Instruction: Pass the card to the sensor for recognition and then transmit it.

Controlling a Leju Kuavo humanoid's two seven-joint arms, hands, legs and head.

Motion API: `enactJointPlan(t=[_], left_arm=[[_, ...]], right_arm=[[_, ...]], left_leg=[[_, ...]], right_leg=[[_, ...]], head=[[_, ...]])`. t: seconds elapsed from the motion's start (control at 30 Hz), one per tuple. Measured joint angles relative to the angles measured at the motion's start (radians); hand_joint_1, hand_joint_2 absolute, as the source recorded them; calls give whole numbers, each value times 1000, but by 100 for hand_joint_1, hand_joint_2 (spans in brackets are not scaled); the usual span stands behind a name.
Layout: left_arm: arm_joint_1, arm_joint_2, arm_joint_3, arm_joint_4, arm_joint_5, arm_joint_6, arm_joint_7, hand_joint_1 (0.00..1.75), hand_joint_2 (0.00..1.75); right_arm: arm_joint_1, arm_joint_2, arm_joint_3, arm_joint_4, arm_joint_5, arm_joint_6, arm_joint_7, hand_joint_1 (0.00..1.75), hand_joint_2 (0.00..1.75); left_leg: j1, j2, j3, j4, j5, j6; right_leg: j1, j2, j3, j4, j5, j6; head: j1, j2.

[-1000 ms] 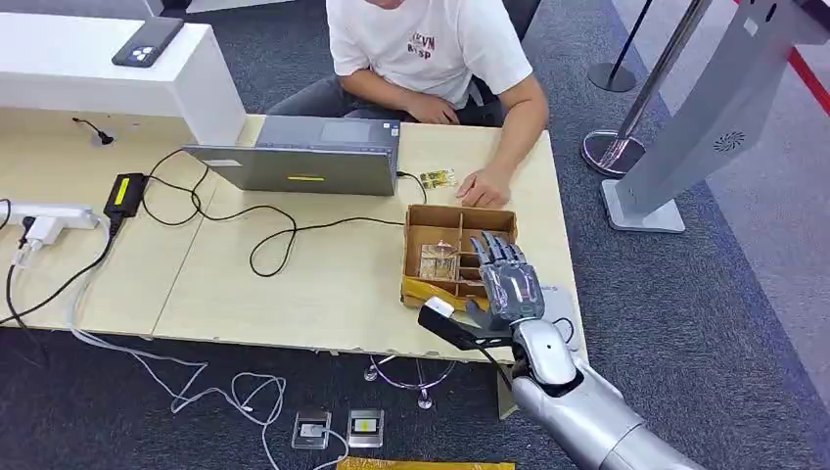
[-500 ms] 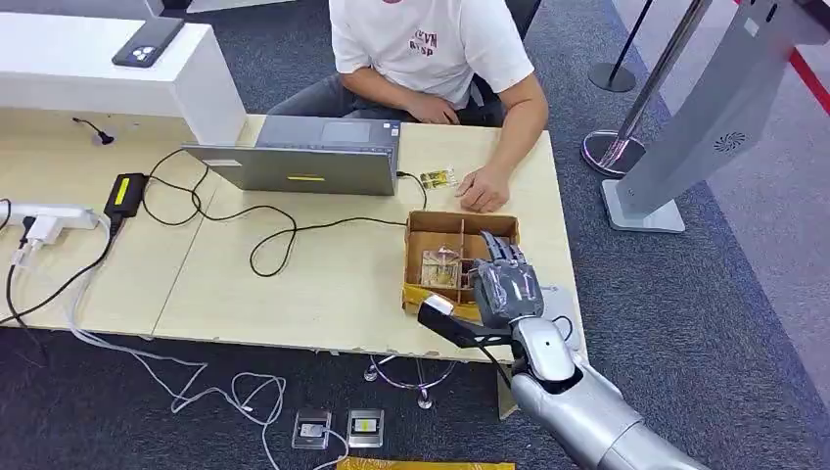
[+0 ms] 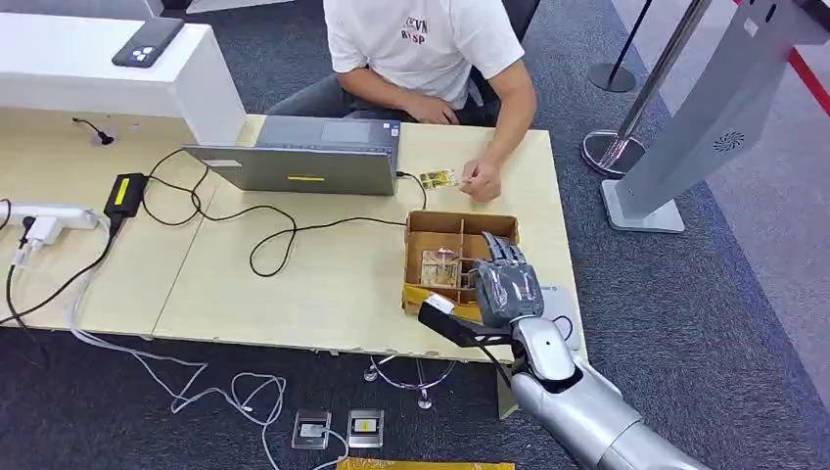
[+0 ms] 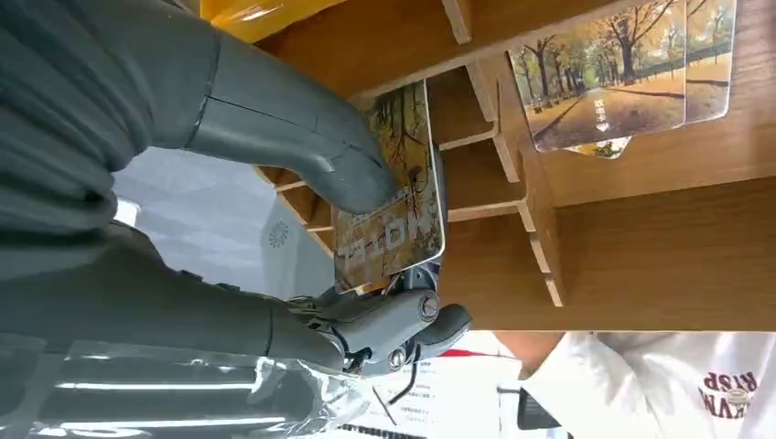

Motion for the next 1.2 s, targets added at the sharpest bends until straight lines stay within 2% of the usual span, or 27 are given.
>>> enactJointPlan(t=[0.23, 0.4, 0.57, 0.67, 0.87, 1.03, 1.2], left_arm=[[0, 0, 0, -3, 0, 0, 0, 0, 0], [1, 0, -1, -5, -9, 0, -2, 0, 0], [2, 0, -2, -5, -12, 0, -5, 0, 0], [3, 0, -2, -5, -17, 0, -11, 0, 0], [5, 0, -13, -5, -20, 0, -18, 0, 0], [5, 1, -26, -5, -25, 0, -21, 0, 0], [5, 3, -45, -5, -21, 0, -21, 0, 0]], right_arm=[[-7, 0, 0, 0, 3, -14, 0, 175, 175], [-49, -1, -7, -9, 34, -117, 31, 175, 175], [-109, -7, -25, -40, 72, -131, 66, 175, 175], [-174, -22, -45, -82, 104, -111, 107, 175, 175], [-233, -42, -68, -151, 131, -85, 124, 175, 175], [-314, -45, -72, -173, 137, 6, 120, 175, 175], [-363, -20, -58, -145, 106, 66, 102, 175, 175]], left_leg=[[0, 0, 0, 0, 0, 0], [0, 1, 1, 0, 0, 0], [0, 1, 1, 0, 0, 0], [0, 1, 1, 0, 0, 0], [0, 1, 1, 0, 0, 0], [0, 1, 1, 0, 0, 0], [0, 1, 0, 0, 0, 0]], right_leg=[[0, 0, 0, 0, 0, 0], [0, 0, 0, 0, 0, 0], [0, 2, 0, 0, 1, -1], [0, 2, 0, 1, 1, -1], [0, 2, 0, 1, 1, -1], [0, 2, 0, 1, 1, -1], [0, 2, -1, 1, 1, -1]], head=[[0, 0], [0, 0], [0, 0], [0, 0], [0, 0], [0, 0], [0, 0]])
